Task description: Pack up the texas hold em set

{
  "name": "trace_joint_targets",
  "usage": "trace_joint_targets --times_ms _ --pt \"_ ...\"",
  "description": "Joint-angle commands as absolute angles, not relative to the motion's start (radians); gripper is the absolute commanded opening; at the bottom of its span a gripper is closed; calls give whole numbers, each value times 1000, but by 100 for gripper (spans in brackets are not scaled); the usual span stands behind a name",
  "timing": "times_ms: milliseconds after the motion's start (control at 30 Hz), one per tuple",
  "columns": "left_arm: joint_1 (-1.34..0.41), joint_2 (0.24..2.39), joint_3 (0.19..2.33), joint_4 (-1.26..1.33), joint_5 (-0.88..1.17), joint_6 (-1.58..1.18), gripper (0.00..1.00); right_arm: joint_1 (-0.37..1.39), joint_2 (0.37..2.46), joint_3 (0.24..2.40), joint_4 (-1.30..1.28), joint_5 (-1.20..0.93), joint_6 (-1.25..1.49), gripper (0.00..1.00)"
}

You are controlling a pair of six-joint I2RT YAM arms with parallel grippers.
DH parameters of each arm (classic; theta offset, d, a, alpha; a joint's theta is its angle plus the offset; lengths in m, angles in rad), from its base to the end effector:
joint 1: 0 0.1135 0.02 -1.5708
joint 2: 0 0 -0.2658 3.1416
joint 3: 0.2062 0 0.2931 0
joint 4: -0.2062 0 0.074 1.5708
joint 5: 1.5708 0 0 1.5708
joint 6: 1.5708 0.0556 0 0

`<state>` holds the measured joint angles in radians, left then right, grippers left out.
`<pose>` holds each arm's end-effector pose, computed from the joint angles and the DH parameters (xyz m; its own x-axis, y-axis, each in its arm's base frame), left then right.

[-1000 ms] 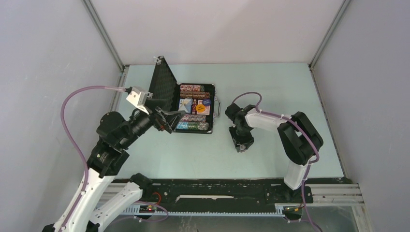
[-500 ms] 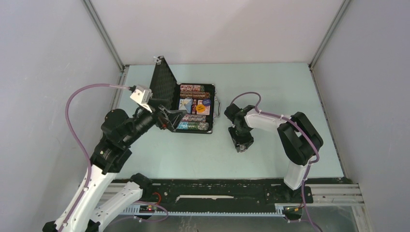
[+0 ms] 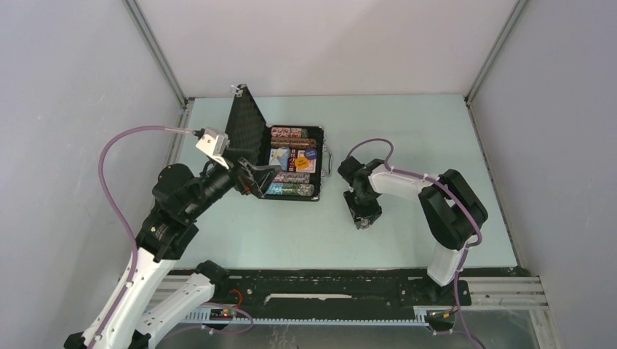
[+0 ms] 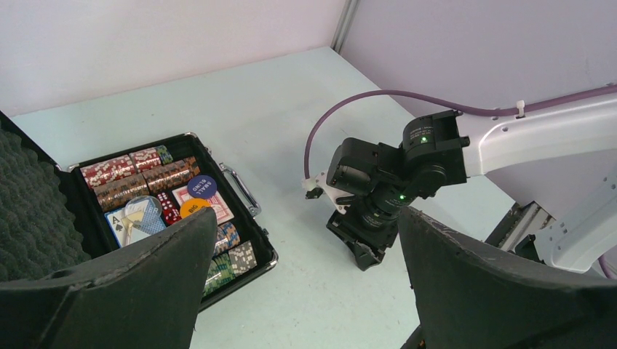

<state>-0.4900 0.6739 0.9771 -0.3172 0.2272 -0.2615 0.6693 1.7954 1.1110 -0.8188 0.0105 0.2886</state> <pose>0.1674 -0.1035 0.4205 -0.1818 -0.1885 -0.9651 0.6317 0.7297 -0.2615 0.2734 0.2156 0.1084 -0.9265 -0.3701 -0.0677 -0.3715 0.9284 0.0092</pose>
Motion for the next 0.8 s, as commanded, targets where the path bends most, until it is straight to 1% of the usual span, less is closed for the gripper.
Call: trace_joint_targets --times_ms 0,33,167,300,500,767 --pt "-482 675 956 -301 225 -267 100 683 1791 1098 -744 26 280 49" --pt "-482 676 956 -301 226 -267 100 683 1789 1098 -744 25 281 52" --pt "-482 675 958 -301 232 -268 100 691 1776 1097 -754 28 286 69" --pt "-482 671 958 -301 239 -271 100 698 1740 1097 -765 32 299 80" --pt "-482 669 957 -301 240 -273 100 723 1654 1097 -775 54 332 87" --pt "-482 667 952 -286 261 -286 100 758 1483 1084 -827 139 371 92"
